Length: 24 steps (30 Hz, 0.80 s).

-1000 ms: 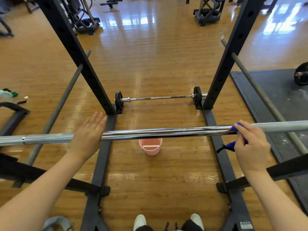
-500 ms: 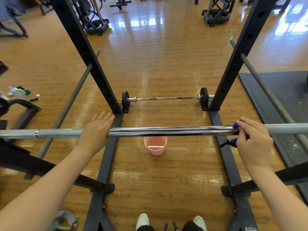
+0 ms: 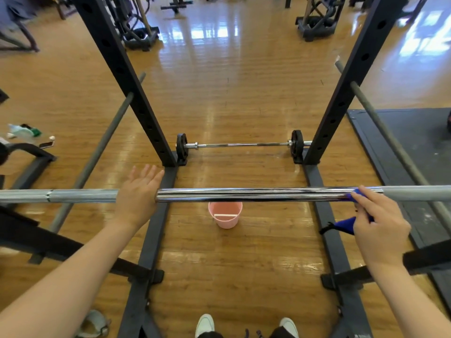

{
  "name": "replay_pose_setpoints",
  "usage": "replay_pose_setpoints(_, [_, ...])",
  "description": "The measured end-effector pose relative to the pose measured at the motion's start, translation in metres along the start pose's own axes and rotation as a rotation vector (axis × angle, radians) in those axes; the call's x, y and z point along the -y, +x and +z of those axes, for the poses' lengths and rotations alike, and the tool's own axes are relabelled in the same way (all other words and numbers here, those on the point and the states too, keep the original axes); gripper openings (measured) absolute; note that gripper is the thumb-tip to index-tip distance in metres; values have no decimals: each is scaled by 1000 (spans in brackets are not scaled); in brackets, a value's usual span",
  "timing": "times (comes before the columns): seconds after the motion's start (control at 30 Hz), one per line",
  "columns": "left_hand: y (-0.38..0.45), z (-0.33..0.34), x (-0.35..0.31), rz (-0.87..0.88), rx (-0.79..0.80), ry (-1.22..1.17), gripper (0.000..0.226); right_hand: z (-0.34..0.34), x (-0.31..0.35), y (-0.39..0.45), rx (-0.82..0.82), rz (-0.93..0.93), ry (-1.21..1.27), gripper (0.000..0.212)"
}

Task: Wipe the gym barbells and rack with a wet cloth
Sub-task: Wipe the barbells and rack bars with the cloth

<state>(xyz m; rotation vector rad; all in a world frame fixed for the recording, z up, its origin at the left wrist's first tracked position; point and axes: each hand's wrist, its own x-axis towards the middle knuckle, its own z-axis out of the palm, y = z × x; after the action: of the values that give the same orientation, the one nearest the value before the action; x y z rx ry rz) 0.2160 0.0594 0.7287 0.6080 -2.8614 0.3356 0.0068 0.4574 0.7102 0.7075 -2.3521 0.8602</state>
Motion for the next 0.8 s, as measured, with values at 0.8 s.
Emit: replay_pose_setpoints(0.8, [-6, -5, -7, -72, -4, 8, 74, 0, 2, 28, 53, 115, 37, 21])
